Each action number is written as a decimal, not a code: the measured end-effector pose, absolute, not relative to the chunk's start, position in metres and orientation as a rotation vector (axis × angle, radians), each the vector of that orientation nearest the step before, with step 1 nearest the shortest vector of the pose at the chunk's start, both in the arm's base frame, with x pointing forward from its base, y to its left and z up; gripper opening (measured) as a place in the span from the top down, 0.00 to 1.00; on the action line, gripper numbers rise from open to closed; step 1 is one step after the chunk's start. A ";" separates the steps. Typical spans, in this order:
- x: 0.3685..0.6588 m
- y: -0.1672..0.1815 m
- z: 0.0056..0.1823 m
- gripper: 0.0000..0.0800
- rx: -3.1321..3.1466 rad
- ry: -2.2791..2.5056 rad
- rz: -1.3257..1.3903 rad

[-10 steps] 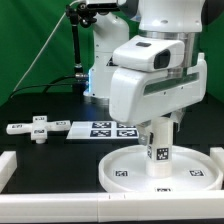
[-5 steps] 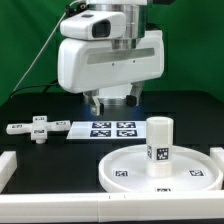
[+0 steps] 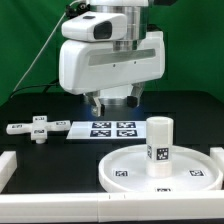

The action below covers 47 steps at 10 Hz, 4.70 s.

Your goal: Assemble round table

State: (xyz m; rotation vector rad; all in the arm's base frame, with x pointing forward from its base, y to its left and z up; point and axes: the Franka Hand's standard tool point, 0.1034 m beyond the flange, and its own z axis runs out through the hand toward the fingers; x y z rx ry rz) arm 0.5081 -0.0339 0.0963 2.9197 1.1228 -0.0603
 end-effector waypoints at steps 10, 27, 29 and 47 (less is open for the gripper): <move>0.445 -0.124 0.073 0.19 2.913 1.343 -0.062; 0.399 -0.182 0.060 0.19 2.784 1.452 0.006; 0.398 -0.178 0.057 0.19 2.795 1.449 -0.005; 0.374 -0.185 0.029 0.19 2.838 1.461 -0.072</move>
Offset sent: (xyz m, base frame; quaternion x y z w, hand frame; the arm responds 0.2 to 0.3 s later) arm -0.0442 -0.0449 -0.0272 0.0346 0.0423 -0.0004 0.9985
